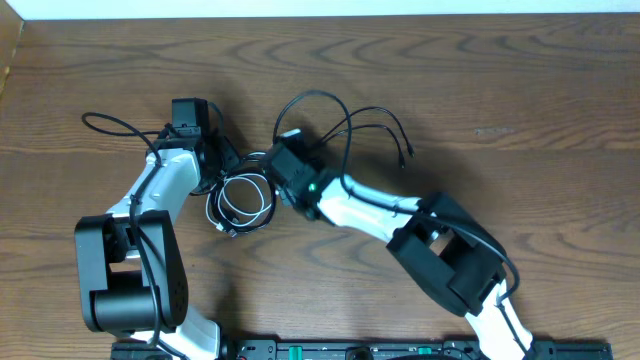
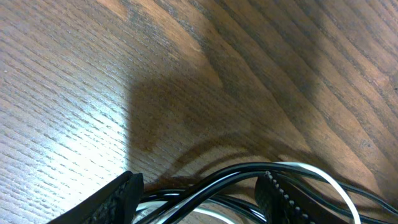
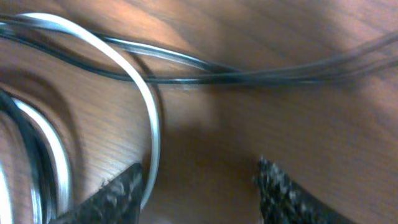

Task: Untangle cables

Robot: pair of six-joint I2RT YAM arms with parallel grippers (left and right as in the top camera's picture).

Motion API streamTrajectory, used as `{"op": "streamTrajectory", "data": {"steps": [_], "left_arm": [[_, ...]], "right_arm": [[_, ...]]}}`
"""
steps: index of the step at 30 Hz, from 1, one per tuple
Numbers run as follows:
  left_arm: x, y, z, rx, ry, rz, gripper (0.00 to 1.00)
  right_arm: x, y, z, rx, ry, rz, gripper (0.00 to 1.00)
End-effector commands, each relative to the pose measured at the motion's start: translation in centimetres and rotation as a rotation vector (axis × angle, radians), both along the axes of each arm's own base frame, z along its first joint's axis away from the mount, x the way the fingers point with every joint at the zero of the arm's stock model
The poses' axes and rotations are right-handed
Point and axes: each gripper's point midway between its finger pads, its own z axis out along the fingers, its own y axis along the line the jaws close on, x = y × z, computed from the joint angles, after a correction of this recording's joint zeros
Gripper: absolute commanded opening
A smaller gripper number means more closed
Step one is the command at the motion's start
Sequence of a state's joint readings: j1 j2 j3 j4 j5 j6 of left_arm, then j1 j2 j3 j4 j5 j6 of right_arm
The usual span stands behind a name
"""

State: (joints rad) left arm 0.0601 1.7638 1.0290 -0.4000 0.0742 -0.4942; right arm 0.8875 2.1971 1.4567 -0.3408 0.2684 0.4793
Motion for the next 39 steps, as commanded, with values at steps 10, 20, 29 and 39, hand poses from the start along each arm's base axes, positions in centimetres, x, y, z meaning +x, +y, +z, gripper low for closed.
{"op": "streamTrajectory", "data": {"steps": [10,20,29,39], "left_arm": [[-0.3,-0.1,-0.4,-0.001,0.014,-0.003,0.63],[0.3,-2.3,0.0,-0.113,-0.020,-0.087,0.46],[1.3,-4.9,1.0,-0.216,-0.092,-0.242,0.48],[0.6,-1.3,0.2,-0.099,-0.039,-0.127,0.48]], "right_arm": [[-3.9,-8.8,-8.6,-0.084,0.482,-0.137,0.55],[-2.1,-12.1,-8.5,0.002,0.571,-0.237,0.41],[-0.1,-14.0,-5.9,0.014,0.621,-0.197,0.49],[-1.4,-4.2,1.1,0.249,0.658,0.209,0.57]]}}
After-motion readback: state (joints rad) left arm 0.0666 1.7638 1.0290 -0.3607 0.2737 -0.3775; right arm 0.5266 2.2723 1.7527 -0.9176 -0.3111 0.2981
